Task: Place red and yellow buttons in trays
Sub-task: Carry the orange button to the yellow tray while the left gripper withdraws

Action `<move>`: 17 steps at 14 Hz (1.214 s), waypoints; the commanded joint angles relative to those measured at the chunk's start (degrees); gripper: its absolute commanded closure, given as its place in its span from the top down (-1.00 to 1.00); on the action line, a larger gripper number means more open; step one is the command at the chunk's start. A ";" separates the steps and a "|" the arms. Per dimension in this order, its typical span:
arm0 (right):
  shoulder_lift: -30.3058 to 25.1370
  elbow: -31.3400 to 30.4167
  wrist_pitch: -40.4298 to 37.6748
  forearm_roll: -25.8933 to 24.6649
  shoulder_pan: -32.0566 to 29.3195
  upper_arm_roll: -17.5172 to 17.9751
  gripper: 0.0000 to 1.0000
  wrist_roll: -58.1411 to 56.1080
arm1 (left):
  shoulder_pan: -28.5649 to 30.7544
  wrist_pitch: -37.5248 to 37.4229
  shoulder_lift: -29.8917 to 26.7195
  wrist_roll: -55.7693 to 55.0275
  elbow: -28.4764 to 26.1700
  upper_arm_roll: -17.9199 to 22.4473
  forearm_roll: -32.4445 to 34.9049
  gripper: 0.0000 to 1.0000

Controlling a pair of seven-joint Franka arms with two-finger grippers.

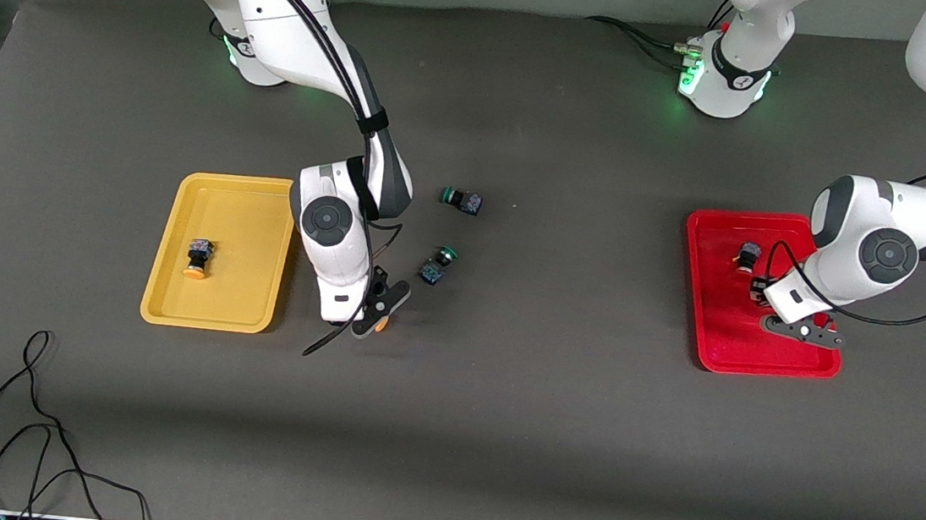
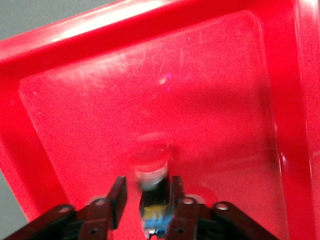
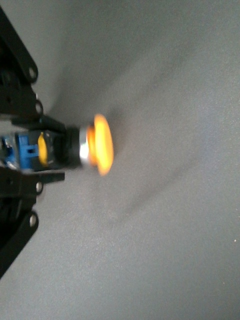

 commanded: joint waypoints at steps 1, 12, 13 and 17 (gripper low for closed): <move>-1.17 1.50 -4.26 2.39 -0.43 -0.04 -0.62 -0.22 | 0.22 -3.66 -4.93 0.88 -0.05 -0.67 0.82 0.99; -11.89 6.19 -30.29 6.18 0.27 -14.51 -0.70 19.56 | -0.93 -46.74 -29.10 1.05 18.15 -6.47 -16.31 0.99; -13.03 3.47 -30.39 6.18 0.27 -16.89 -0.70 18.95 | -0.93 -47.01 -29.64 1.31 18.93 -6.38 -16.49 0.99; -15.06 -7.68 -26.20 6.35 0.27 -23.84 -0.70 15.28 | -0.49 -51.40 -27.10 1.23 26.75 -6.38 -16.41 0.99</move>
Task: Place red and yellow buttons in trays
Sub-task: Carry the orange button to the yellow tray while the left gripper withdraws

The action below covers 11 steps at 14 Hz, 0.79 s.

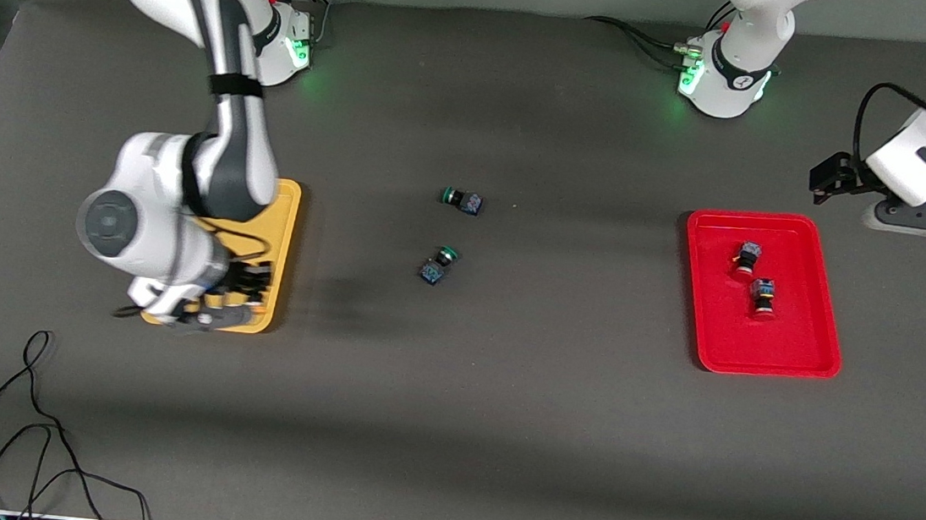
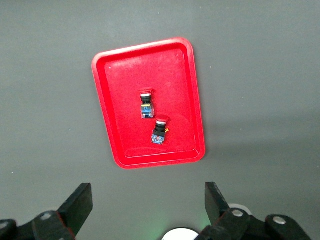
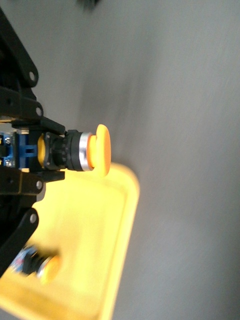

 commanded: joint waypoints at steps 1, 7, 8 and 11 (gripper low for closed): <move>-3.65 -12.25 9.35 0.53 1.20 -1.94 -0.70 -5.61 | 0.26 -2.04 2.67 0.49 4.75 0.28 -0.43 0.99; -1.90 -22.50 19.60 3.79 1.02 -0.27 -0.70 -7.57 | -0.18 -2.74 4.78 -1.18 6.34 0.02 0.28 0.99; -1.29 -22.50 19.43 3.88 1.11 -0.18 -0.70 -7.49 | 0.26 -2.65 5.04 -1.44 6.33 0.19 0.28 0.99; -0.32 -21.80 16.63 8.34 0.67 0.61 0.96 -7.05 | 0.35 -2.91 5.39 -1.35 6.86 0.28 1.06 0.99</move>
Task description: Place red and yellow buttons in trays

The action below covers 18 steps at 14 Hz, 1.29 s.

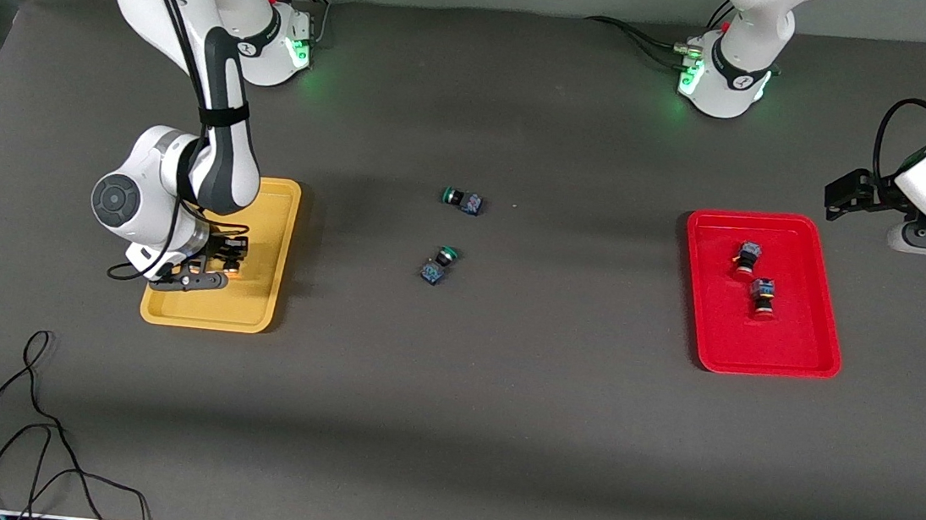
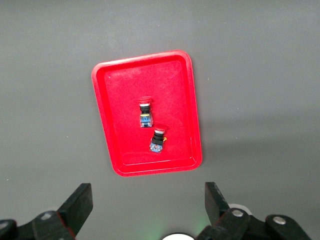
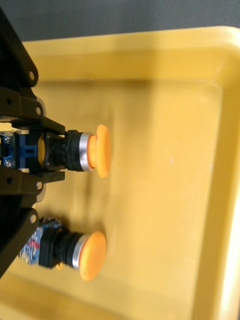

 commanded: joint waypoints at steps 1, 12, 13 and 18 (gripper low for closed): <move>0.39 1.98 -3.75 4.08 -0.04 -0.04 1.00 -0.23 | 0.03 -2.13 0.56 -0.63 1.79 -0.05 0.94 0.99; -4.53 25.53 -33.19 -6.27 0.92 -12.60 1.00 11.55 | -24.53 -3.71 0.12 -2.29 1.26 25.38 3.13 0.99; -5.14 27.89 -35.65 -8.63 0.92 -13.04 1.00 11.64 | -18.84 -3.80 0.03 -2.55 1.35 19.52 3.05 0.99; -12.86 30.47 -38.31 -16.28 -1.26 -9.04 1.00 17.51 | -14.47 -3.80 1.43 -2.47 4.58 14.89 3.05 0.99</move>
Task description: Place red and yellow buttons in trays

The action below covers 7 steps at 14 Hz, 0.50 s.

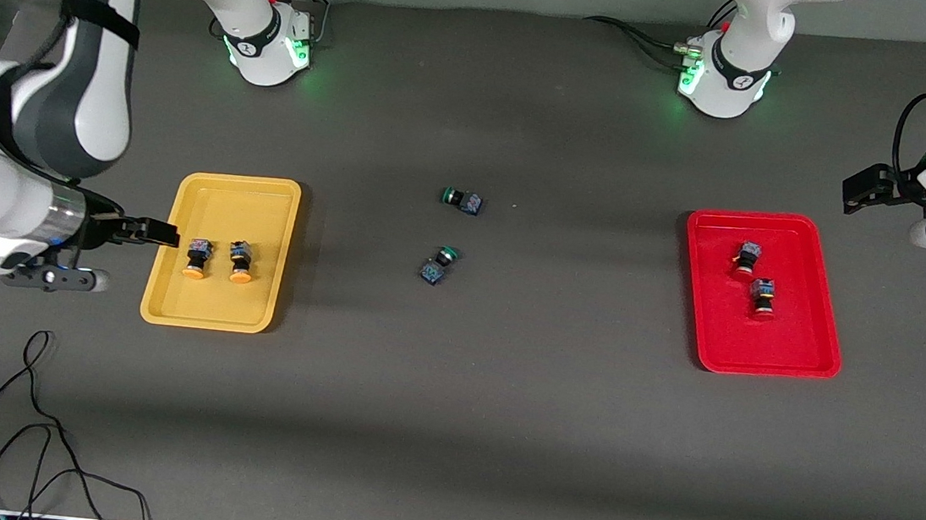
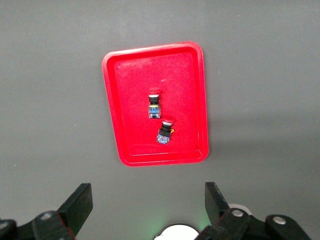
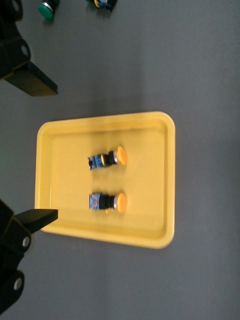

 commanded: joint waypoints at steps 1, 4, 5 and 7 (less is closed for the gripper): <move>-8.50 0.02 -1.13 -7.51 -7.08 9.69 1.00 6.11 | 0.65 -1.77 1.72 -0.98 4.19 -0.87 0.88 0.99; -14.93 -0.68 -0.96 -13.51 -25.01 29.20 1.00 8.33 | 0.30 -2.12 3.73 -0.19 7.25 -0.87 0.97 0.99; -15.99 -0.68 -0.96 -13.69 -31.07 34.65 1.00 8.24 | 0.21 -2.39 3.92 -0.62 6.57 -0.79 0.97 0.99; -17.32 -0.68 -0.87 -16.66 -43.20 47.30 1.00 8.15 | 0.30 0.15 1.74 -0.80 2.01 0.09 0.88 0.99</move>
